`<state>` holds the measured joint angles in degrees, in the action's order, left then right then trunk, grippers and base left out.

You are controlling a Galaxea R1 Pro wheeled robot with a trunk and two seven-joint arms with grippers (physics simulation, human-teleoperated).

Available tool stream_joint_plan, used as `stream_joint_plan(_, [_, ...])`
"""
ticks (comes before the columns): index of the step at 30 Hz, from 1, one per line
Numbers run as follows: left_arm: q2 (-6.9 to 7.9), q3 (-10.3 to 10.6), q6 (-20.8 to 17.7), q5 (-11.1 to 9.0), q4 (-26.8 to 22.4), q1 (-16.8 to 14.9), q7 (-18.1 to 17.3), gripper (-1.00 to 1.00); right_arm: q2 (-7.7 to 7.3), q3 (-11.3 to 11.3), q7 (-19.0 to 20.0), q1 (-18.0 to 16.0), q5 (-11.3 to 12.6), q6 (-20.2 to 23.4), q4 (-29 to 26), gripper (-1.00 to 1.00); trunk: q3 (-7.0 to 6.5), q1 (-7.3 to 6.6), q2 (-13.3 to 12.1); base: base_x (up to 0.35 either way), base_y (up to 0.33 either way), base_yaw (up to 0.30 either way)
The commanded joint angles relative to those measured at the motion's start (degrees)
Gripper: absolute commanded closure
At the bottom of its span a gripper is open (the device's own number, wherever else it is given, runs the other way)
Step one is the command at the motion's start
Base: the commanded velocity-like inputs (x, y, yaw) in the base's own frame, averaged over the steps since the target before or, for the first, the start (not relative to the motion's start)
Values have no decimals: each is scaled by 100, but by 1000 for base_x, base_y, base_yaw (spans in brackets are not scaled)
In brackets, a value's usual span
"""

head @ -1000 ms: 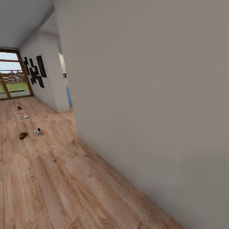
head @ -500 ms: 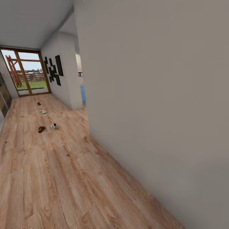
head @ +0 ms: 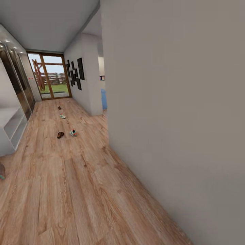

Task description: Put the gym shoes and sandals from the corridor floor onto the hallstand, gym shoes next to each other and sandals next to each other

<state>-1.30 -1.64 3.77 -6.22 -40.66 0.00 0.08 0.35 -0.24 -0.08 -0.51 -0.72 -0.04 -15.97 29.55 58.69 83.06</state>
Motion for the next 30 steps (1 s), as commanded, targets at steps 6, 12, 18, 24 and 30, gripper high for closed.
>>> stream_joint_plan(6, [-2, -4, 10, -62, -2, 0, 1, -100, 1, -2, -1, -1, -7, -2, 4, -100, 28, 4, 2, 339, 121, 264])
stream_joint_plan(12, [-2, -6, 10, -63, 0, 0, 3, -100, 1, -2, -1, -1, -7, -3, 6, -100, 51, 4, 2, 305, 170, 263])
stream_joint_plan(18, [-2, -8, 7, -63, 1, 0, 5, -100, 1, -3, -1, -1, -7, -1, 6, -100, 75, 4, 2, 281, 222, 264])
stream_joint_plan(24, [-2, -6, 9, -63, -1, 0, 6, -100, 1, -3, -1, -1, -7, 1, 6, -100, 98, 4, 2, 280, 227, 264])
stream_joint_plan(30, [-2, -9, 10, -63, 0, 0, 6, -100, 1, -3, -1, -1, -7, -2, 6, -100, 121, 4, 2, 279, 228, 260])
